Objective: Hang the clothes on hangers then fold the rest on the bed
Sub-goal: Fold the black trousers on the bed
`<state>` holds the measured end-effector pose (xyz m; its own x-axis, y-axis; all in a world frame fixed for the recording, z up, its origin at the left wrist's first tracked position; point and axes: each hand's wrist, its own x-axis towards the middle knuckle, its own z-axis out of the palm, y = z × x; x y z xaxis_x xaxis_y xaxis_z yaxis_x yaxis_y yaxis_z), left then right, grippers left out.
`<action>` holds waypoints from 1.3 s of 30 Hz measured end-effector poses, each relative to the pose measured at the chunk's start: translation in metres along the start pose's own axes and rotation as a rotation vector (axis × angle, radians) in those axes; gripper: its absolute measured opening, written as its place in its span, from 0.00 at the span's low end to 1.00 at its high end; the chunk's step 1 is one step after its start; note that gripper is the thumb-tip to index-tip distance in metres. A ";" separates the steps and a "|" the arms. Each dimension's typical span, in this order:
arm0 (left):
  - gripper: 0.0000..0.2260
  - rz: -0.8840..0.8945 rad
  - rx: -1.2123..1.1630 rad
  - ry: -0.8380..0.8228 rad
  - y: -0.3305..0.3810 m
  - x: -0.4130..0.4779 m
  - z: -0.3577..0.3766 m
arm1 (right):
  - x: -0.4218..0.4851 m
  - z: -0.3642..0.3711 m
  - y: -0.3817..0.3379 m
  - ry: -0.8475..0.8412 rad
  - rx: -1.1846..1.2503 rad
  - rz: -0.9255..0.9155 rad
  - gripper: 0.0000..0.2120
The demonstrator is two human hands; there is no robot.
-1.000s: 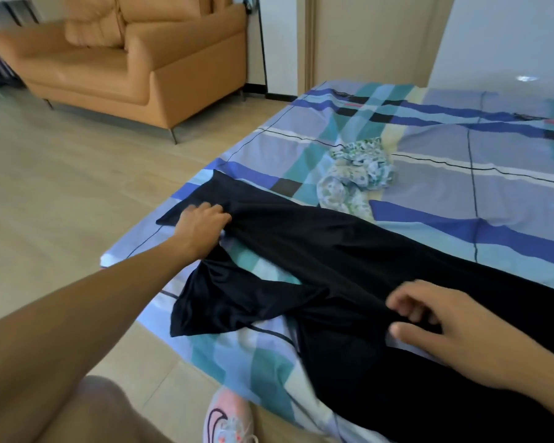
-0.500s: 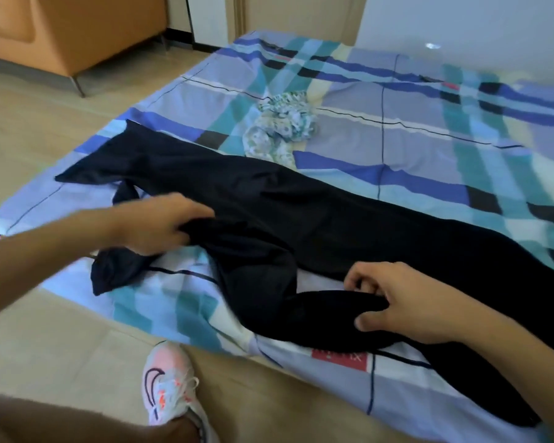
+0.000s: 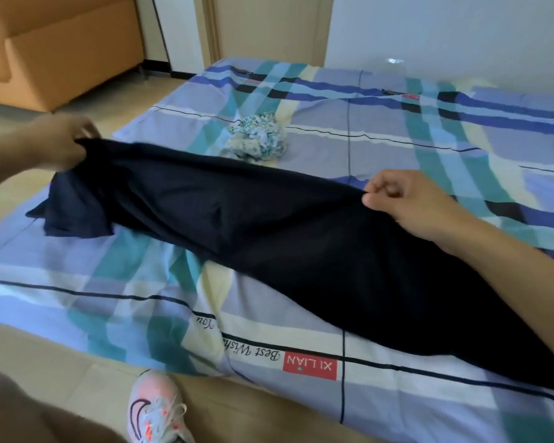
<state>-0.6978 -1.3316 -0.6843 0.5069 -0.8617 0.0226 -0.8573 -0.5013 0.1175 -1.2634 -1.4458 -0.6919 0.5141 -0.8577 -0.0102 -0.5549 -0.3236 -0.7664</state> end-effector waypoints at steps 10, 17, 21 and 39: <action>0.22 0.688 0.007 -0.185 0.239 -0.084 0.097 | -0.013 -0.054 0.092 -0.323 -0.330 0.283 0.12; 0.19 0.700 0.020 -0.228 0.310 -0.067 0.124 | -0.050 -0.084 0.128 -0.589 -0.383 0.372 0.10; 0.11 0.727 -0.026 -0.283 0.310 -0.055 0.115 | -0.055 -0.089 0.131 -0.589 -0.390 0.321 0.03; 0.12 1.223 0.169 0.093 0.327 -0.154 0.147 | -0.077 -0.084 0.115 -0.525 -0.623 0.072 0.16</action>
<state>-1.0693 -1.3737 -0.7951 -0.6364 -0.7650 0.0985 -0.7689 0.6191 -0.1595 -1.4216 -1.4504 -0.7255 0.6168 -0.6360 -0.4638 -0.7806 -0.5700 -0.2565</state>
